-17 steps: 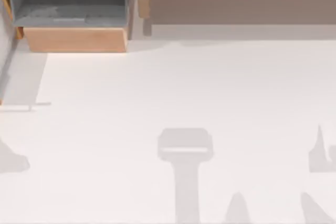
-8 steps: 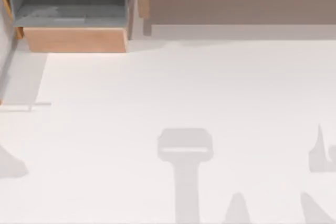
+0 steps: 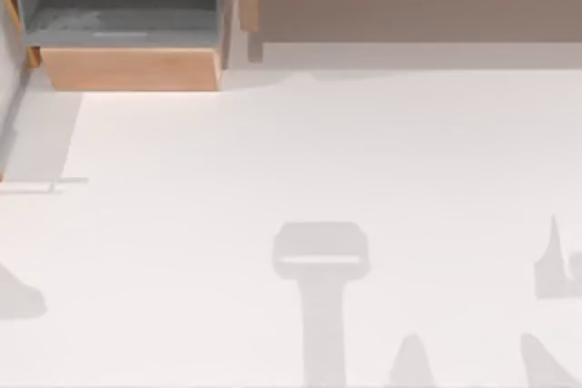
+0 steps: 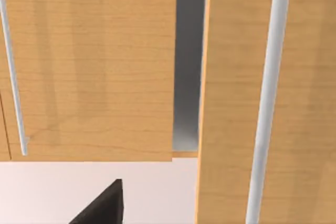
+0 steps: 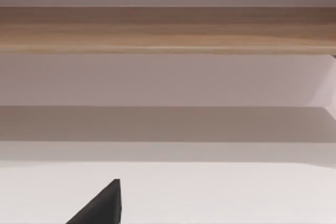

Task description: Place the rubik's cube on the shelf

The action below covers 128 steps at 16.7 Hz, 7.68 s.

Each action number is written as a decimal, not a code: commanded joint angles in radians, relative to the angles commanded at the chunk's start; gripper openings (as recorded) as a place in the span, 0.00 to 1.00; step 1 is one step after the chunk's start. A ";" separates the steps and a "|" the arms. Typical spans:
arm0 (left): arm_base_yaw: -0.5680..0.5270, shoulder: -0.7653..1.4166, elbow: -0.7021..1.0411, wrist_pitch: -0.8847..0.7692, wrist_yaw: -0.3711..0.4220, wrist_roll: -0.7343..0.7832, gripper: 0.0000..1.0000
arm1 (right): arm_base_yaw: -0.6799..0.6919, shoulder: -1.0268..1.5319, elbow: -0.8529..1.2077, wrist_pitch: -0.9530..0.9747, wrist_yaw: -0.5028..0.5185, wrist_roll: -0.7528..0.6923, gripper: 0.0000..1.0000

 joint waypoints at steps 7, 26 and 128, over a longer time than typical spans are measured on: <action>0.112 -0.024 0.189 -0.245 -0.115 -0.106 1.00 | 0.000 0.000 0.000 0.000 0.000 0.000 1.00; -0.120 0.168 1.544 -2.180 -0.597 -0.984 1.00 | 0.000 0.000 0.000 0.000 0.000 0.000 1.00; -1.588 0.238 0.993 -1.279 -1.504 -1.307 0.00 | 0.000 0.000 0.000 0.000 0.000 0.000 1.00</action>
